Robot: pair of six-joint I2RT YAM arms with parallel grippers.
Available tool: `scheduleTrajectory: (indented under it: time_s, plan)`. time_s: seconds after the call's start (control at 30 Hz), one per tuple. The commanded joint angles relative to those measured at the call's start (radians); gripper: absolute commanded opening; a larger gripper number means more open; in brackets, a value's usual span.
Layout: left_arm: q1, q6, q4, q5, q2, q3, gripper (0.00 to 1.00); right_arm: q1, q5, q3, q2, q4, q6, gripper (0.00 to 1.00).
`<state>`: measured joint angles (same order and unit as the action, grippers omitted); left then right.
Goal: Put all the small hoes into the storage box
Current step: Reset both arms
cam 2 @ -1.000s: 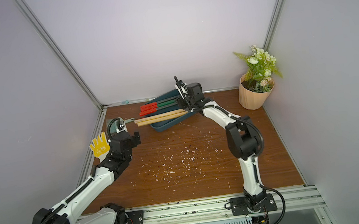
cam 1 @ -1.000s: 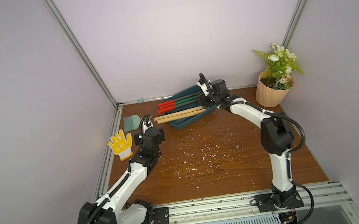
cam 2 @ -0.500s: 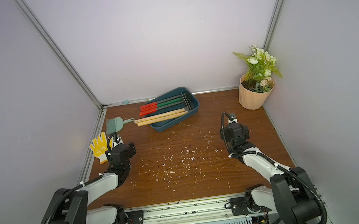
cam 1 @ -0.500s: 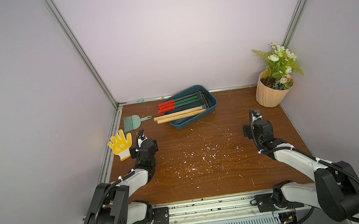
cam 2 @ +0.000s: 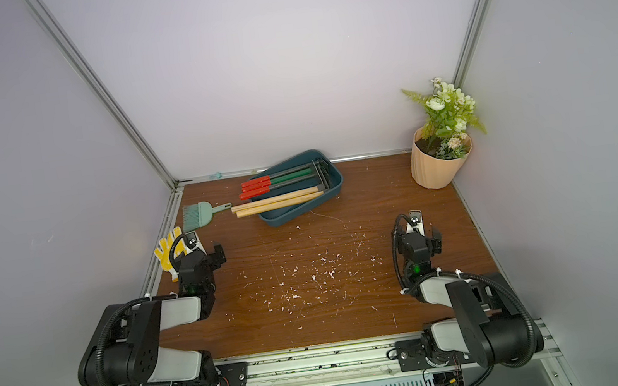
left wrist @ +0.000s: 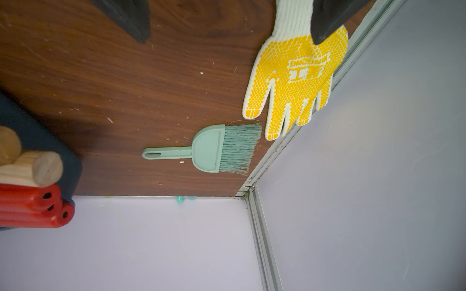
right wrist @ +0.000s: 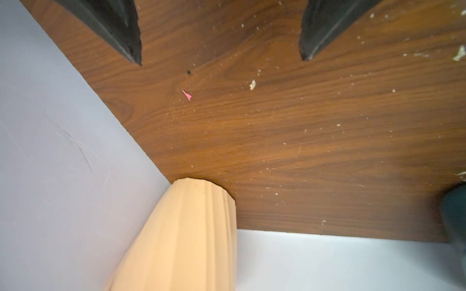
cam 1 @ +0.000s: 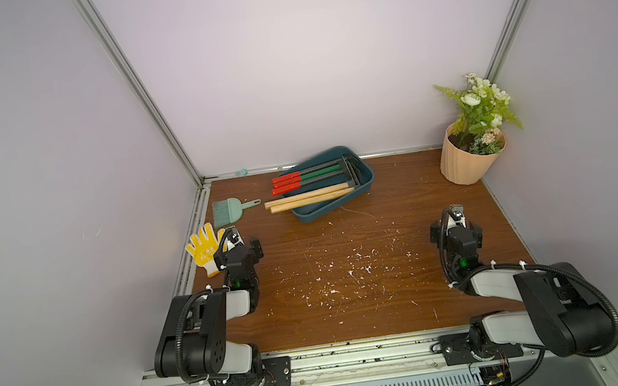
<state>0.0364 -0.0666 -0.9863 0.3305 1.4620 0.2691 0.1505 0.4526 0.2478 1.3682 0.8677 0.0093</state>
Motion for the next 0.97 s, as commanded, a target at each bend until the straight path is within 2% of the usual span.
scheduleTrajectory:
  time_s: [0.0,0.1,0.23,0.27,0.37,0.93]
  plan:
    - [-0.013,0.012,-0.127,-0.122,0.022,-0.010,1.00,-0.014,-0.137,0.060,0.091,0.195,-0.039,1.00]
    - [-0.016,0.025,-0.135,-0.159,0.030,-0.010,1.00,-0.027,-0.177,0.045,0.106,0.228,-0.036,1.00]
    - [-0.016,0.026,-0.134,-0.160,0.033,-0.008,1.00,-0.043,-0.222,-0.029,0.161,0.425,-0.039,1.00]
    - [-0.016,0.026,-0.135,-0.161,0.033,-0.008,1.00,-0.044,-0.209,-0.008,0.141,0.348,-0.029,0.99]
    - [-0.016,0.026,-0.135,-0.160,0.033,-0.009,1.00,-0.053,-0.218,-0.002,0.136,0.327,-0.021,1.00]
    - [-0.016,0.027,-0.135,-0.160,0.032,-0.009,1.00,-0.066,-0.249,0.004,0.140,0.325,-0.019,1.00]
